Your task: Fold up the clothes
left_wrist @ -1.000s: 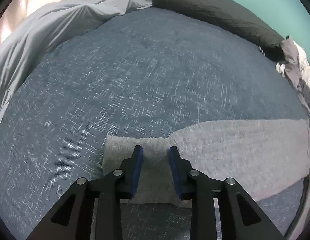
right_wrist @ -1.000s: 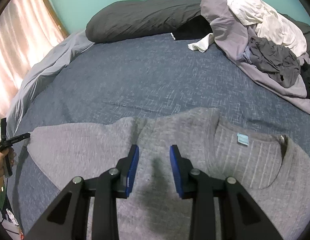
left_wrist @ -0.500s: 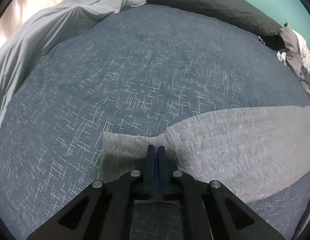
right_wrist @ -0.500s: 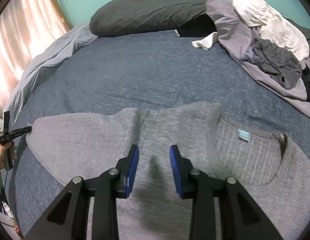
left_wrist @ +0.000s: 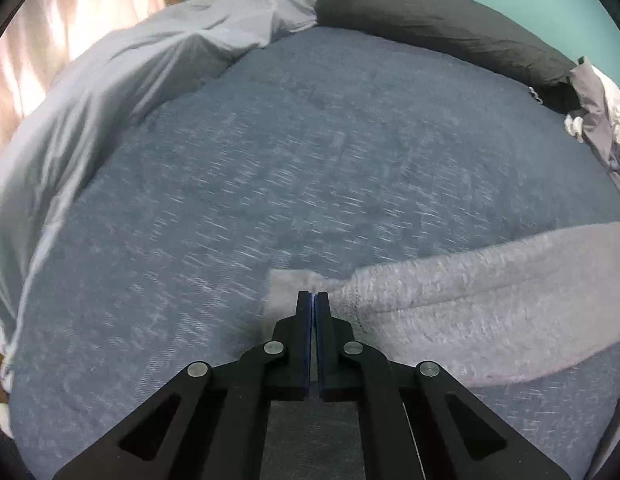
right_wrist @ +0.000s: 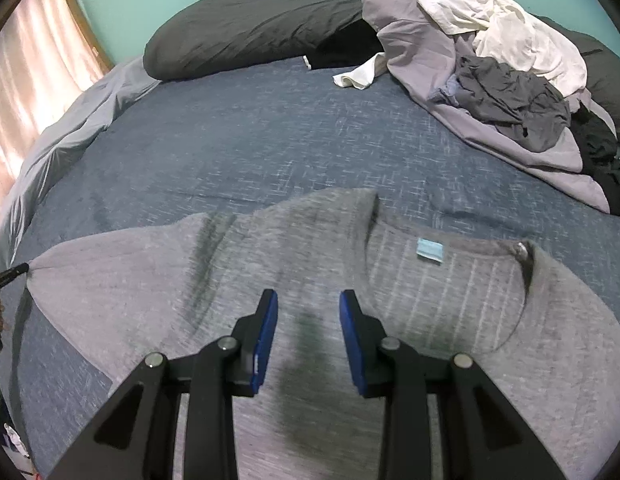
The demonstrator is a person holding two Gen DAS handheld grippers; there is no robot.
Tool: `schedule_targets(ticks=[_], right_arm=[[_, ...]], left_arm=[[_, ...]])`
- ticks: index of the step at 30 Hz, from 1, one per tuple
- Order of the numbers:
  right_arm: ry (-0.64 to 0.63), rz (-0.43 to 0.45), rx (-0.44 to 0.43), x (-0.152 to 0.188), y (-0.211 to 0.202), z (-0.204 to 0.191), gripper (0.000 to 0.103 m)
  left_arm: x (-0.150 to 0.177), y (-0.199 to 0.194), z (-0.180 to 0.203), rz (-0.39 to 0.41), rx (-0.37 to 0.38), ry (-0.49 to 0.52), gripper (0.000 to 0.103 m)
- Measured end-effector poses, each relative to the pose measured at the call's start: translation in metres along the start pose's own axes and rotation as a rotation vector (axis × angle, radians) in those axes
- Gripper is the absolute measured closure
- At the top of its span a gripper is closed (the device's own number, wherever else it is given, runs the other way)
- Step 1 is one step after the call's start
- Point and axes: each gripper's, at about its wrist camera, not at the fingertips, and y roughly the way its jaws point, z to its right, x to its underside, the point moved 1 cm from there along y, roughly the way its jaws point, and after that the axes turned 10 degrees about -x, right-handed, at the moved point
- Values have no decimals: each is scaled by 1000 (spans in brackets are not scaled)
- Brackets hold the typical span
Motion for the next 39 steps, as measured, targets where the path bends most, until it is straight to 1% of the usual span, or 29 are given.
schedule_targets(ticks=[2, 6, 11, 15, 16, 17, 19, 21, 26, 28, 31, 34, 39], right_arm=[[2, 2, 4, 2, -2, 4, 71], [13, -1, 20, 8, -6, 13, 71], [25, -6, 45, 18, -17, 31, 71], [38, -10, 62, 29, -26, 48, 71], [46, -9, 64, 33, -28, 53, 71], [54, -9, 67, 37, -32, 58, 71], [71, -8, 73, 47, -40, 68, 71], [89, -1, 79, 58, -50, 77, 71], [144, -5, 86, 87, -76, 94, 71], [157, -7, 81, 99, -89, 97, 71], [169, -11, 82, 119, -107, 100, 71], [168, -12, 82, 137, -122, 99, 71], [172, -1, 82, 164, -147, 97, 71]], left_arm=[[-2, 5, -6, -14, -10, -8, 102], [-1, 20, -5, -52, -35, -9, 102], [-6, 28, -8, -71, -55, -12, 101], [-5, 25, -10, -72, -37, -22, 101], [-4, 23, -10, -71, -31, -23, 98], [-3, 19, -12, -65, -34, -35, 98], [0, 12, -23, -56, -32, -97, 98], [6, 7, -30, -59, -26, -133, 98], [28, -16, -25, -56, 1, -151, 98], [32, -27, -19, -43, 33, -165, 98], [42, -47, -4, -24, 86, -163, 93], [57, -63, 11, -19, 106, -144, 91], [82, -94, 39, 0, 138, -155, 90]])
